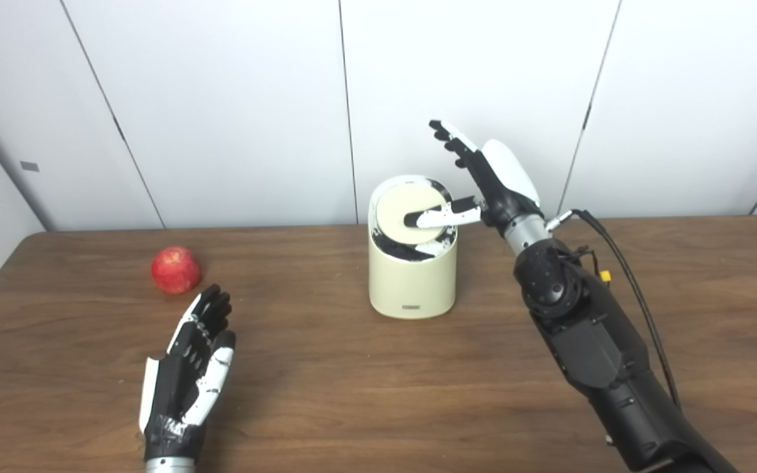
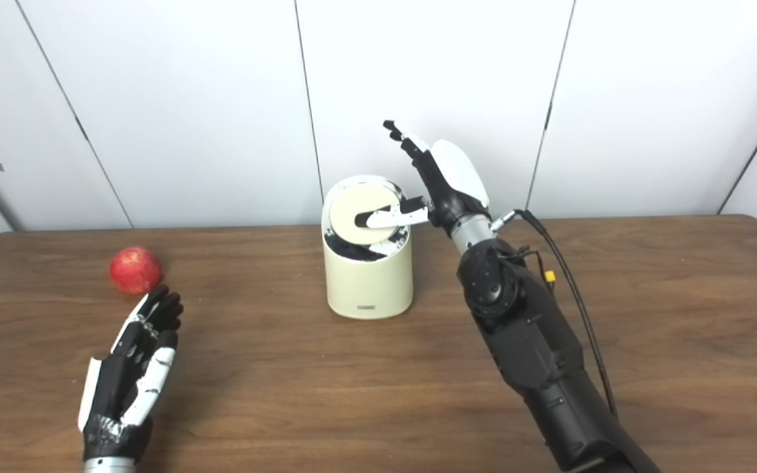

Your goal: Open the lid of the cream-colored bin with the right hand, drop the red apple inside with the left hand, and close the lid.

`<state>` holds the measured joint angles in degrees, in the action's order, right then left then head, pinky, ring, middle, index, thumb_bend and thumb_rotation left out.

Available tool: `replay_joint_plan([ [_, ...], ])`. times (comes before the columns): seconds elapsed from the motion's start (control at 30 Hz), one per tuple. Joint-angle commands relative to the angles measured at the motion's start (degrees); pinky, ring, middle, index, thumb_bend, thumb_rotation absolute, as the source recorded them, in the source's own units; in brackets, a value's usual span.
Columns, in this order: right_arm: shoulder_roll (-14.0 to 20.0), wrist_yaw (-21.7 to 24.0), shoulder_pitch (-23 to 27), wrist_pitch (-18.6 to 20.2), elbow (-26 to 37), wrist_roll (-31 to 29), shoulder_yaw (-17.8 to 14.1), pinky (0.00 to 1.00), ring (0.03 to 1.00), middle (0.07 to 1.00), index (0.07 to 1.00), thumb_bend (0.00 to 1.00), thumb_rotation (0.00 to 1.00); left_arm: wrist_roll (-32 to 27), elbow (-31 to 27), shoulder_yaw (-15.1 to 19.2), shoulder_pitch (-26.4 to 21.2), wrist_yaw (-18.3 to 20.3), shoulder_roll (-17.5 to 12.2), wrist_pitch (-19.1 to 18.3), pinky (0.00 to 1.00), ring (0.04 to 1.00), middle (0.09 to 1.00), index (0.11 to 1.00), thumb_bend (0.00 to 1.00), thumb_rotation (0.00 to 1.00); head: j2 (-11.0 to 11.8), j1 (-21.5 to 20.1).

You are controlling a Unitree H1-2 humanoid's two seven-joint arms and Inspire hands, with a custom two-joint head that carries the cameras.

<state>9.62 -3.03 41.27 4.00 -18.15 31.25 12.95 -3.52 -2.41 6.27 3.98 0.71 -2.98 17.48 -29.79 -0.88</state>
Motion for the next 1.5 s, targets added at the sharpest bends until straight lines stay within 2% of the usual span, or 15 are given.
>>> replay_joint_plan([
  [0.0, 0.9, -1.0, 3.3, -2.1, 1.1, 0.6, -0.2, 0.79, 0.880, 0.898, 0.931, 0.97, 0.31, -0.3, 5.5, -1.6, 3.9, -0.1, 2.7, 0.3, 0.91, 0.888, 0.884, 0.915, 0.44, 0.53, -0.1, -0.1],
  [0.33, 2.2, 0.4, 2.4, -1.0, 2.2, 2.8, 1.6, 0.83, 0.894, 0.909, 0.938, 0.97, 0.31, -0.6, 5.1, -1.5, 3.8, -0.1, 2.7, 0.2, 0.90, 0.884, 0.883, 0.912, 0.44, 0.51, -0.6, 0.0],
  [0.43, 3.4, 0.8, 2.4, -0.3, 2.6, 6.3, 3.5, 0.85, 0.905, 0.913, 0.948, 0.94, 0.31, -0.6, 5.0, -1.5, 3.9, -0.1, 2.7, -0.2, 0.90, 0.887, 0.883, 0.910, 0.44, 0.50, -1.0, -0.1],
  [0.63, 5.0, -0.5, 2.2, -0.9, 2.7, 11.7, 6.5, 0.81, 0.893, 0.891, 0.935, 0.95, 0.29, -0.4, 4.7, -1.4, 3.8, -0.3, 2.9, -0.3, 0.89, 0.881, 0.880, 0.905, 0.43, 0.49, -1.0, -0.1],
  [0.83, 6.2, -1.2, 2.3, -0.5, 2.9, 16.9, 9.2, 0.81, 0.898, 0.898, 0.945, 0.96, 0.27, -0.6, 4.7, -1.4, 3.8, -0.3, 3.0, -0.4, 0.89, 0.880, 0.878, 0.904, 0.43, 0.48, -1.4, -0.3],
  [1.03, 6.7, -2.1, 2.6, -1.1, 2.5, 18.3, 9.8, 0.84, 0.903, 0.901, 0.949, 0.96, 0.26, -0.4, 4.7, -1.4, 3.8, -0.3, 3.1, -0.4, 0.89, 0.883, 0.882, 0.913, 0.44, 0.50, -1.5, -0.2],
  [1.17, 4.5, -1.7, 1.8, -1.6, 3.5, 12.1, 6.1, 0.84, 0.896, 0.889, 0.933, 0.93, 0.29, -0.4, 4.9, -1.4, 3.7, -0.1, 2.9, -0.2, 0.89, 0.880, 0.882, 0.913, 0.44, 0.50, -1.6, -0.2],
  [1.27, 2.4, -0.4, 1.4, -0.7, 5.1, 5.6, 2.1, 0.84, 0.895, 0.896, 0.929, 0.85, 0.35, -0.3, 5.0, -1.5, 3.8, -0.1, 2.9, 0.0, 0.89, 0.880, 0.880, 0.910, 0.44, 0.50, -1.6, -0.3],
  [1.37, 0.3, 0.5, 1.2, 1.0, 7.3, 0.3, -2.1, 0.79, 0.870, 0.890, 0.929, 0.76, 0.38, -0.2, 4.9, -1.5, 3.8, -0.2, 2.9, -0.2, 0.90, 0.885, 0.881, 0.912, 0.44, 0.51, -1.6, -0.3],
  [1.47, -0.2, 1.2, 0.7, 2.6, 9.5, -3.2, -5.1, 0.78, 0.867, 0.887, 0.927, 0.68, 0.42, -0.5, 4.5, -1.4, 3.9, -0.2, 3.0, -0.6, 0.89, 0.883, 0.881, 0.911, 0.44, 0.50, -1.6, -0.3],
])
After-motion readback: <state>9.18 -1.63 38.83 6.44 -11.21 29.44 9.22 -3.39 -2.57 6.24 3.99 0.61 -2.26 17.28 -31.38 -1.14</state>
